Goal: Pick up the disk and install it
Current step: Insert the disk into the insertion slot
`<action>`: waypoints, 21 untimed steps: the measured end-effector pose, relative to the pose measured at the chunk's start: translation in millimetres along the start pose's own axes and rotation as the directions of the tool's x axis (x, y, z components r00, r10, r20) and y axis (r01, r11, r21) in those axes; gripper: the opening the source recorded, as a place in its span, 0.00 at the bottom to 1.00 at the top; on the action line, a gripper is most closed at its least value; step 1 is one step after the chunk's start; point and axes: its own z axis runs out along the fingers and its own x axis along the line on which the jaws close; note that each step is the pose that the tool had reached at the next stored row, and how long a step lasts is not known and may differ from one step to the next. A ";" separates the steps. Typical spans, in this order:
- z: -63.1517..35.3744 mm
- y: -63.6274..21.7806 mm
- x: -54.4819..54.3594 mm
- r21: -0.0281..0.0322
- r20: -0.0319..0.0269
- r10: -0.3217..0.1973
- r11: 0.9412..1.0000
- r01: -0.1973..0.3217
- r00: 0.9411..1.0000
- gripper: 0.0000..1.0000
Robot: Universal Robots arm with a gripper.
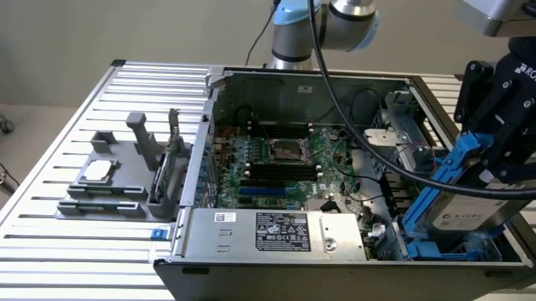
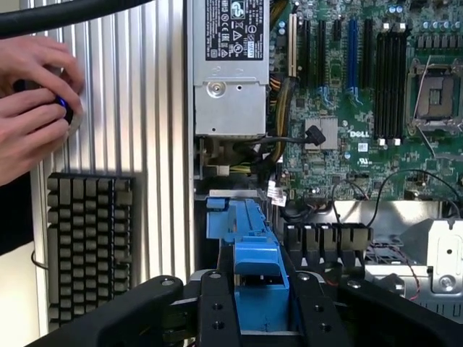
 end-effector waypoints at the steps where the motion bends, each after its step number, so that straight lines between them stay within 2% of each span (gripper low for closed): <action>1: 0.5 -0.3 -0.1 -0.002 0.001 0.000 1.000 0.000 1.000 0.32; 9: 4.9 -5.3 -1.1 -0.007 0.004 0.000 1.000 0.000 1.000 0.32; 14: 8.2 -5.6 -1.2 -0.023 0.005 -0.001 1.000 0.001 1.000 0.32; 21: 8.9 -8.6 -2.1 -0.024 0.006 -0.001 1.000 0.001 1.000 0.32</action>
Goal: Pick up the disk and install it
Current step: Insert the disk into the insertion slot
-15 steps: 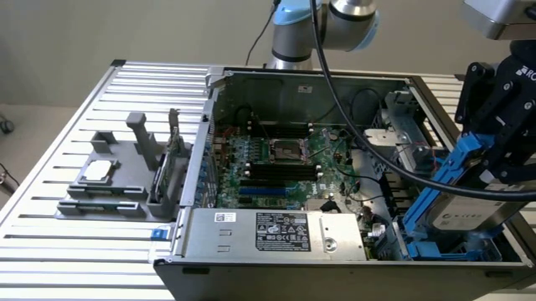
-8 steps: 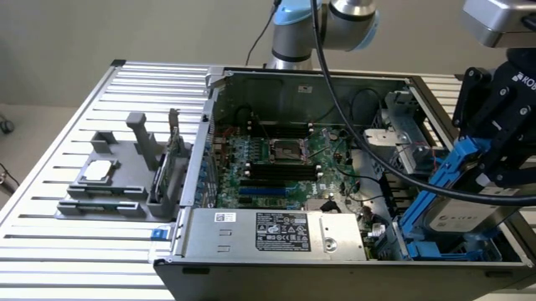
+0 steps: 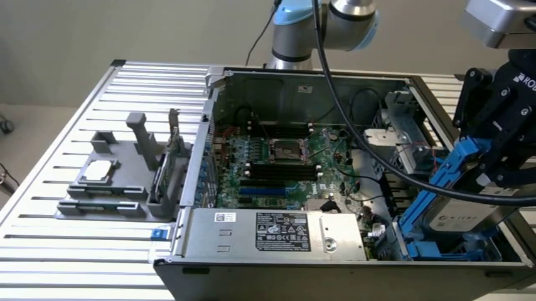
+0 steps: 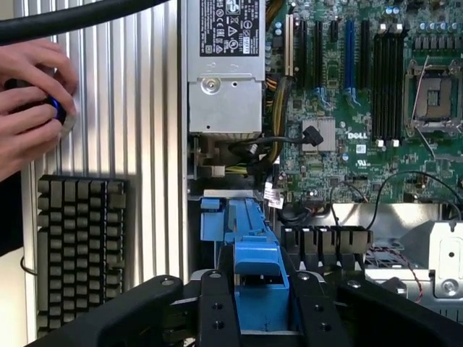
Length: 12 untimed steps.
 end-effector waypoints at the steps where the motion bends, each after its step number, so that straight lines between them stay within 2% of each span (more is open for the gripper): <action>1: 0.3 0.0 -0.1 0.000 0.000 0.000 1.000 0.000 1.000 0.32; 12: 6.3 -0.6 -0.2 -0.003 0.005 -0.001 1.000 0.001 1.000 0.32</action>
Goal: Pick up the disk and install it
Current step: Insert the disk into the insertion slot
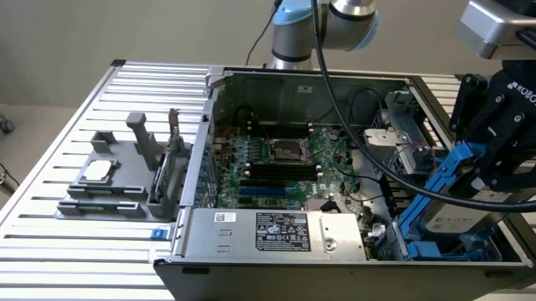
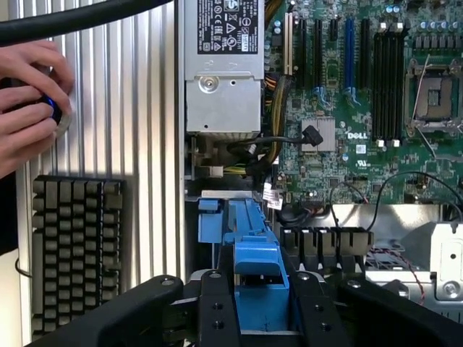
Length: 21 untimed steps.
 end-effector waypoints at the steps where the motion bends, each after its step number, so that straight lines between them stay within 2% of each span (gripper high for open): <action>1: 0.5 -0.1 0.0 0.000 0.000 0.000 1.000 0.000 1.000 0.32; 12: 7.1 -1.4 -0.2 -0.002 0.008 -0.002 1.000 0.002 1.000 0.32; 21: 16.5 -1.8 -0.3 -0.002 0.013 -0.005 1.000 0.005 1.000 0.32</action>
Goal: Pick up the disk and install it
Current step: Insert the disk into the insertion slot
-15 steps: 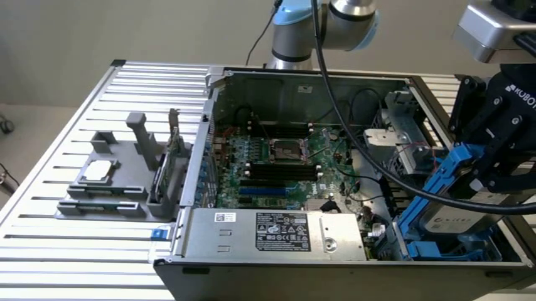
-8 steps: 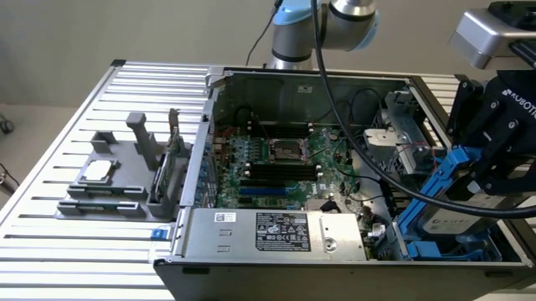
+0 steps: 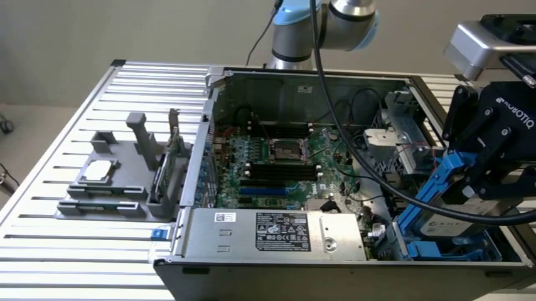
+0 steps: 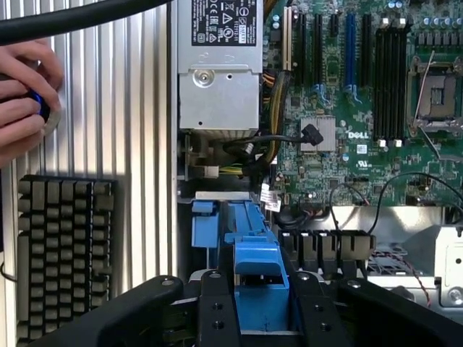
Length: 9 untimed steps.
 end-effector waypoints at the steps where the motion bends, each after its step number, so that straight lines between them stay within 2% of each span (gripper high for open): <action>1: 1.9 -0.1 0.0 0.000 0.001 0.000 1.000 0.000 1.000 0.32; 9: 14.7 -0.7 -0.1 0.000 0.004 -0.003 1.000 0.003 1.000 0.32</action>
